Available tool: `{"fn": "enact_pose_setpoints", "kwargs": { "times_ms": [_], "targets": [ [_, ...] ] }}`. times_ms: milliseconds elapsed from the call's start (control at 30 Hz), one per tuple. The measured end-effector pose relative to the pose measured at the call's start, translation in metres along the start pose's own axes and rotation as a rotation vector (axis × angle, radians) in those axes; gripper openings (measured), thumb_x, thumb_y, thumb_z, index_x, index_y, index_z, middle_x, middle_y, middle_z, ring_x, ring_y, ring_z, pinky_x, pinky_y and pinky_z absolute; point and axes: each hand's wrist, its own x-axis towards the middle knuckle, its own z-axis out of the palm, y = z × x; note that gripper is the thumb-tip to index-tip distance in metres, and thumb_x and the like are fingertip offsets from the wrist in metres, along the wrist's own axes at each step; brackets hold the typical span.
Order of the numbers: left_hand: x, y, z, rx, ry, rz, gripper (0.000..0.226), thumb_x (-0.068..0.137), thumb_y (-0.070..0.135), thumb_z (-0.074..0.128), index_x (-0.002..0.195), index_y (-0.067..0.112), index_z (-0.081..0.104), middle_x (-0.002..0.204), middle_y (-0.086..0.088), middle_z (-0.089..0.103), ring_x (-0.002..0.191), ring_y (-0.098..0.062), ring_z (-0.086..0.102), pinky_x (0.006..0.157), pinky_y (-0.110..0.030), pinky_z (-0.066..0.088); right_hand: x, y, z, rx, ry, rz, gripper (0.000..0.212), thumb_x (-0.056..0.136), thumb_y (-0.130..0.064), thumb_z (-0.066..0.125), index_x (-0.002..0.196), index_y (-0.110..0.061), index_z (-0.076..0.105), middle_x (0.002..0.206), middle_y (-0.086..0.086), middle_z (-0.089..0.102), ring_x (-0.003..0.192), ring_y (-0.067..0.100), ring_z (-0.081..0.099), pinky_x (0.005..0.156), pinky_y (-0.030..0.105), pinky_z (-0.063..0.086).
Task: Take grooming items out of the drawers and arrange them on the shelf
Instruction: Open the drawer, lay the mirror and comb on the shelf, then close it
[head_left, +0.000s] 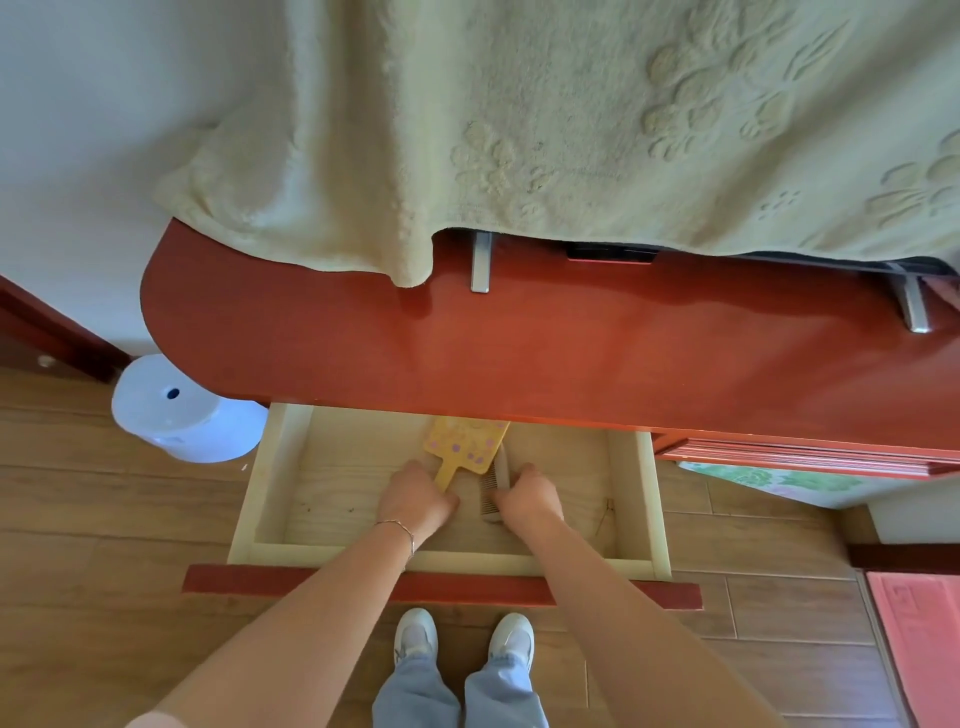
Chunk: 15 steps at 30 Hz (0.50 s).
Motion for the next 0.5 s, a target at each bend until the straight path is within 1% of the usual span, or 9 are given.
{"fn": "enact_pose_setpoints", "kwargs": {
  "times_ms": [67,133,167,233,267,333,400,500],
  "targets": [
    [-0.001,-0.001,-0.006,-0.105,-0.098,0.048,0.019,0.080,0.020,0.057,0.093,0.012,0.045,0.077,-0.001,0.052,0.066,-0.017,0.050,0.053,-0.026,0.035,0.000,0.003,-0.001,0.105,-0.033,-0.018,0.016,0.089,-0.018,0.052,0.103,-0.012,0.047,0.086,0.006,0.059,0.070,0.022,0.058,0.058,0.031,0.048],
    [-0.004,-0.003,-0.018,-0.220,-0.224,0.119,0.009,0.082,0.015,0.054,0.090,0.013,0.051,0.072,-0.001,0.052,0.060,-0.014,0.048,0.052,-0.024,0.035,-0.001,0.006,-0.004,0.224,-0.088,-0.028,0.013,0.088,-0.012,0.052,0.101,-0.012,0.052,0.077,0.005,0.061,0.058,0.019,0.058,0.058,0.032,0.052],
    [-0.006,-0.005,-0.026,-0.245,-0.292,0.157,0.007,0.084,0.015,0.055,0.090,0.013,0.054,0.071,-0.001,0.054,0.059,-0.012,0.049,0.051,-0.022,0.036,-0.003,0.007,-0.006,0.265,-0.115,-0.036,0.013,0.087,-0.009,0.052,0.099,-0.011,0.053,0.074,0.005,0.061,0.055,0.017,0.057,0.057,0.031,0.052],
    [-0.009,-0.012,-0.042,-0.259,-0.423,0.222,0.012,0.087,0.018,0.057,0.095,0.010,0.058,0.073,0.000,0.057,0.060,-0.009,0.051,0.051,-0.018,0.038,-0.008,0.007,-0.014,0.313,-0.161,-0.057,0.009,0.086,-0.006,0.054,0.093,-0.011,0.057,0.068,0.005,0.060,0.050,0.014,0.054,0.051,0.026,0.049],
    [-0.010,-0.016,-0.049,-0.266,-0.480,0.240,0.012,0.088,0.018,0.056,0.095,0.009,0.059,0.075,0.000,0.057,0.062,-0.009,0.051,0.052,-0.018,0.037,-0.011,0.007,-0.019,0.323,-0.189,-0.066,0.008,0.086,-0.004,0.054,0.087,-0.011,0.057,0.065,0.005,0.059,0.048,0.013,0.053,0.048,0.024,0.047],
    [-0.012,-0.023,-0.063,-0.290,-0.567,0.247,0.009,0.090,0.014,0.052,0.093,0.008,0.058,0.078,0.000,0.058,0.062,-0.007,0.049,0.052,-0.017,0.035,-0.018,0.009,-0.032,0.299,-0.259,-0.082,0.012,0.085,-0.002,0.055,0.078,-0.012,0.056,0.061,0.006,0.057,0.040,0.009,0.051,0.044,0.021,0.042],
    [-0.013,-0.027,-0.076,-0.325,-0.629,0.224,0.013,0.092,0.010,0.049,0.099,0.006,0.059,0.078,0.000,0.060,0.061,-0.006,0.048,0.051,-0.016,0.035,-0.024,0.013,-0.047,0.227,-0.319,-0.102,0.010,0.083,-0.002,0.055,0.078,-0.011,0.056,0.060,0.006,0.057,0.036,0.007,0.049,0.042,0.018,0.040],
    [-0.014,-0.030,-0.093,-0.356,-0.730,0.172,0.022,0.093,0.008,0.049,0.111,0.009,0.062,0.080,-0.001,0.063,0.064,-0.007,0.049,0.052,-0.017,0.038,-0.033,0.021,-0.071,0.181,-0.404,-0.122,0.007,0.082,0.000,0.054,0.082,-0.007,0.056,0.062,0.007,0.050,0.041,0.010,0.044,0.046,0.020,0.040]
  ]
}}
